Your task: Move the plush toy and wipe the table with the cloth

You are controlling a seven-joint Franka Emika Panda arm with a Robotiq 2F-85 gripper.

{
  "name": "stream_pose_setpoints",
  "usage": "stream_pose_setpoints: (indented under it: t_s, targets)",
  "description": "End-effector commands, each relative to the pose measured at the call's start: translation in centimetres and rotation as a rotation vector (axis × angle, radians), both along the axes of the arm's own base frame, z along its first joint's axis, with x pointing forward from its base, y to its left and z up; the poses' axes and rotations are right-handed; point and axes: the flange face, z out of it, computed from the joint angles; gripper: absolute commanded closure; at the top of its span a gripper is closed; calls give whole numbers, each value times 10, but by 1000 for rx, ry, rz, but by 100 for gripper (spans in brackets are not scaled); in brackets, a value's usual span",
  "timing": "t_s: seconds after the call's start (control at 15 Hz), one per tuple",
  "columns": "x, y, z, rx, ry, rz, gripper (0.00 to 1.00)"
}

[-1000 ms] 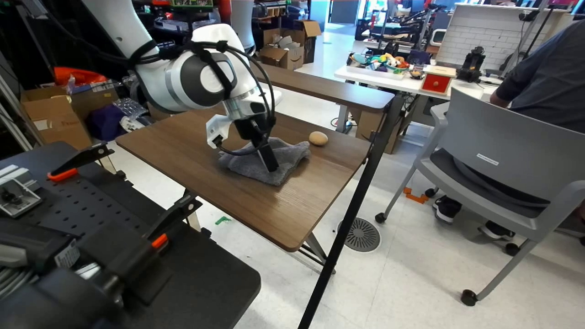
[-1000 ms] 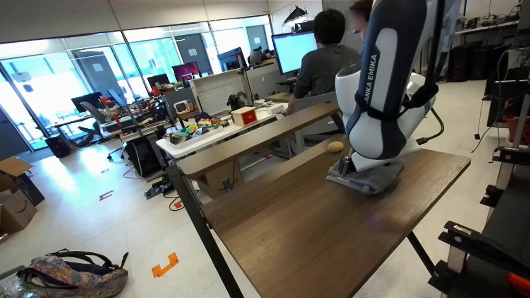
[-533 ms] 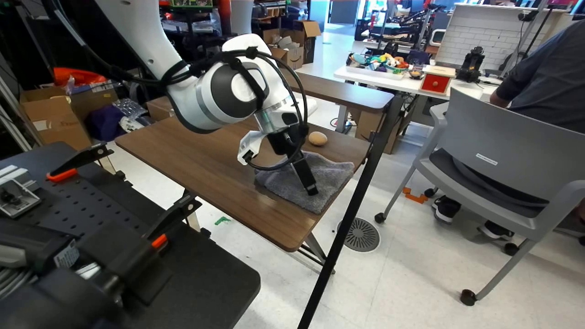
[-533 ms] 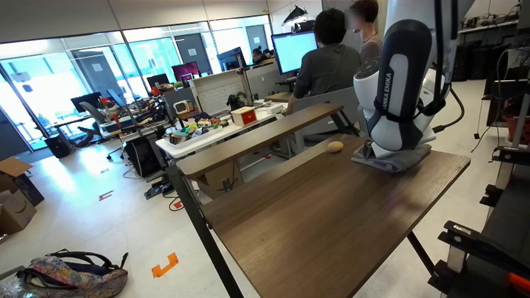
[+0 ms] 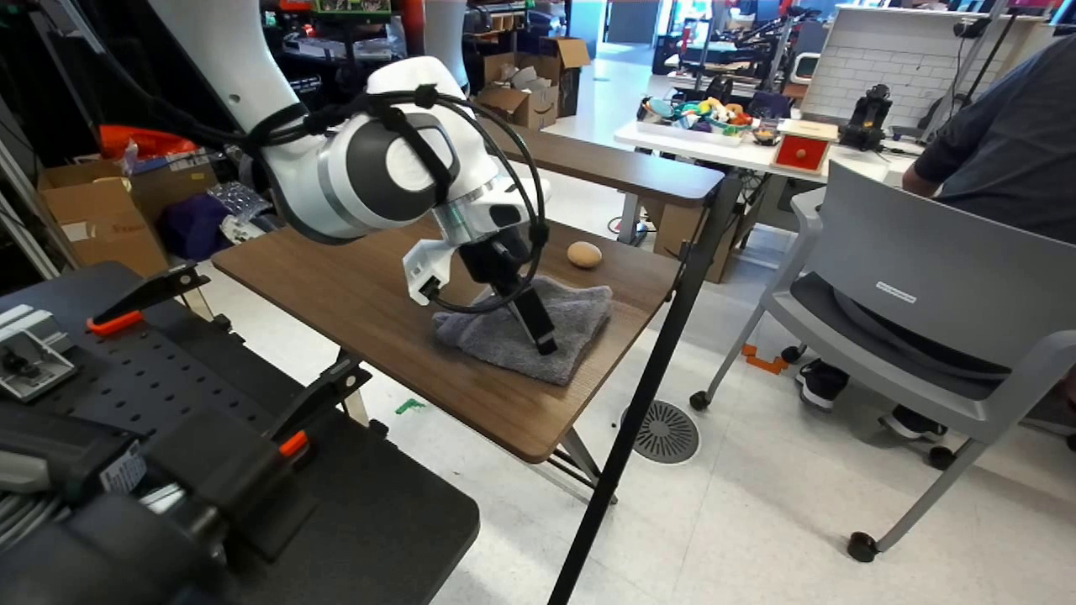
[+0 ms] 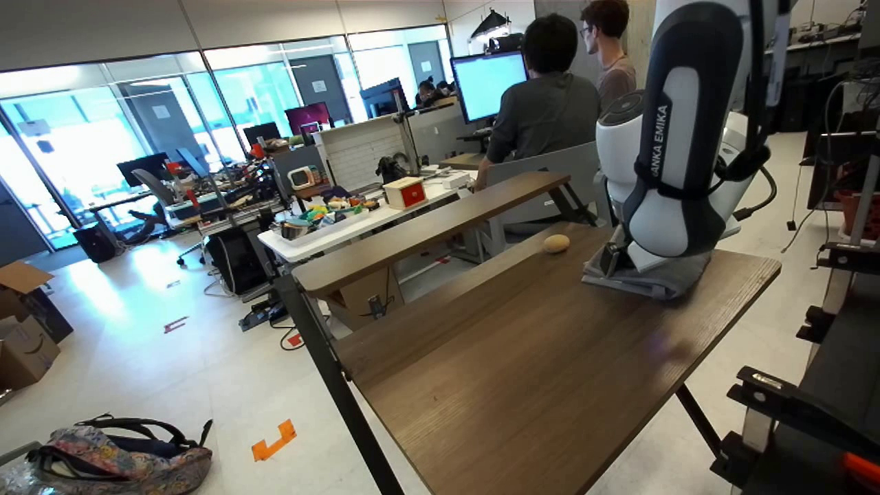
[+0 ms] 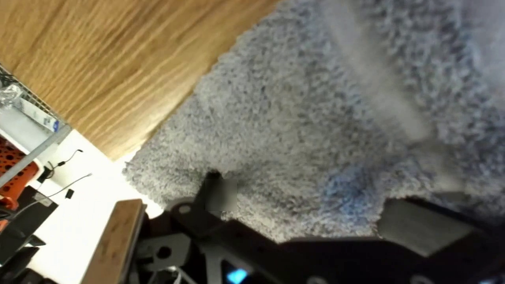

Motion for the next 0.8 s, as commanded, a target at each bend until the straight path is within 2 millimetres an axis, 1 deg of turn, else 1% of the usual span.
stream_pose_setpoints:
  t_s: [0.0,0.13,0.2,0.27,0.33,0.4,0.47,0.53,0.73]
  targets:
    - [-53,56,1,110,63,151,0]
    - [-72,84,8,166,77,231,0]
    - [-77,97,8,197,86,269,0]
    - [-81,108,5,223,109,300,0]
    - [-83,110,-4,212,132,293,0]
    - [-82,110,-10,210,141,286,0]
    - [-78,103,-14,188,139,270,0]
    - [-72,91,-17,163,130,246,0]
    - [-62,61,-21,112,119,183,0]
